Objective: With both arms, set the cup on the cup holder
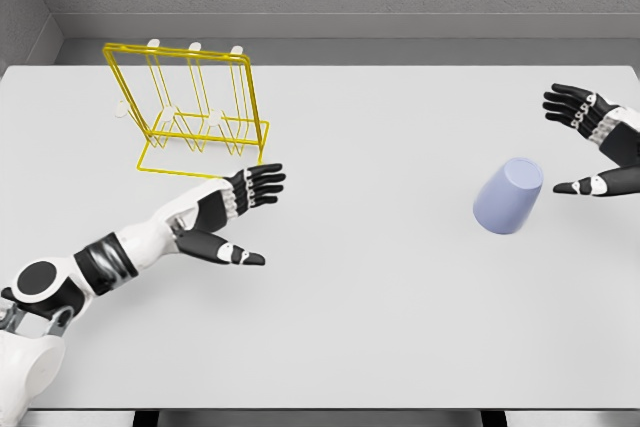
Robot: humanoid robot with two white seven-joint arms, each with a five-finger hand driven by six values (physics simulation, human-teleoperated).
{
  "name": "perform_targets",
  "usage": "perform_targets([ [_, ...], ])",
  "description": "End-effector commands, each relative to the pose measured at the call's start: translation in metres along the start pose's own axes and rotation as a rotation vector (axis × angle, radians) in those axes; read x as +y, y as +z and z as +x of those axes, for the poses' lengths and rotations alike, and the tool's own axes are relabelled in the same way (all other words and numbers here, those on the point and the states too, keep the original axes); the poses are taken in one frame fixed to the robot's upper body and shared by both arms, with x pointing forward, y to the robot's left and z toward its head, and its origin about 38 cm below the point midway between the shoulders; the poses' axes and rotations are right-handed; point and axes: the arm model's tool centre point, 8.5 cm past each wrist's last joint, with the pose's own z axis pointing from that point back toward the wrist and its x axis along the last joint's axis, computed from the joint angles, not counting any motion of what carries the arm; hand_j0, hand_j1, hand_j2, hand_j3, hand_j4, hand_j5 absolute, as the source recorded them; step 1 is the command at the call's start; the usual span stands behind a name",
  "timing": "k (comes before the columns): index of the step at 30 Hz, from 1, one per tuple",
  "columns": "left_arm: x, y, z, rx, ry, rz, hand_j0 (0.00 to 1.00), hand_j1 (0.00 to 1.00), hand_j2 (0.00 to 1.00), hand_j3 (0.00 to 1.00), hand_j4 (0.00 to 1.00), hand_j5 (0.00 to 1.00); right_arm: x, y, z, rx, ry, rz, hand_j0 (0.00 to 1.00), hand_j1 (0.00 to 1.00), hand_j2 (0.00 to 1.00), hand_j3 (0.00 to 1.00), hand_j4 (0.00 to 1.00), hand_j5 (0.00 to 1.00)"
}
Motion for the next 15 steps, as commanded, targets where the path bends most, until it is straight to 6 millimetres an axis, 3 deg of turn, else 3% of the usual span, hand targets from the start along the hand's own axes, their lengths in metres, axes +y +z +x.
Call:
perform_targets([
  [1,0.0,-0.001,-0.003,0.012,0.025,0.002,1.0,1.0,1.0,1.0,1.0,1.0,0.0,0.0,0.0,-0.002,-0.006,-0.002,1.0,1.0,1.0,1.0,1.0,1.0],
  [8,0.004,-0.003,-0.003,0.02,0.018,0.009,1.0,1.0,1.0,1.0,1.0,1.0,-0.001,0.002,-0.003,0.007,-0.007,-0.009,1.0,1.0,1.0,1.0,1.0,1.0],
  [15,0.008,-0.004,-0.005,0.027,0.021,0.016,1.0,1.0,1.0,1.0,1.0,1.0,0.004,0.005,-0.023,0.034,-0.048,-0.038,1.0,1.0,1.0,1.0,1.0,1.0],
])
